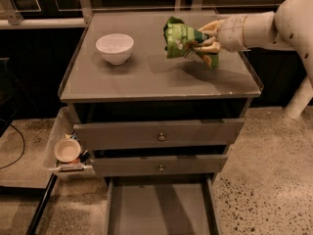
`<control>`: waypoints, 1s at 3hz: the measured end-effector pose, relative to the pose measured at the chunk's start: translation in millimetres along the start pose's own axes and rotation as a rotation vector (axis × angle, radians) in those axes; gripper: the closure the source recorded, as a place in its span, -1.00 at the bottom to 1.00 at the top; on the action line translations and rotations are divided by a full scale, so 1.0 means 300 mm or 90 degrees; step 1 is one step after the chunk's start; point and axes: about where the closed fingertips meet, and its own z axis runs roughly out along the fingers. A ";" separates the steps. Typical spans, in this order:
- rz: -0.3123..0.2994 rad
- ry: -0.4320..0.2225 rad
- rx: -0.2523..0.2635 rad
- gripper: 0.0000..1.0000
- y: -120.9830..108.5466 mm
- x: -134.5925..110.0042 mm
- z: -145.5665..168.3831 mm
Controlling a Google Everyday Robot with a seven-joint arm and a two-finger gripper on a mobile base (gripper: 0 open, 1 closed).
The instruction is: Pick green rice chip bag from bottom drawer and place on counter
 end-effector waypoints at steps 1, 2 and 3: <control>0.075 -0.002 -0.014 1.00 0.021 0.058 0.054; 0.105 0.000 -0.050 1.00 0.062 0.070 0.093; 0.106 0.000 -0.053 0.65 0.065 0.070 0.095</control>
Offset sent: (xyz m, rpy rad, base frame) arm 0.0131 0.0093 -0.0497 0.0551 0.2545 -0.0130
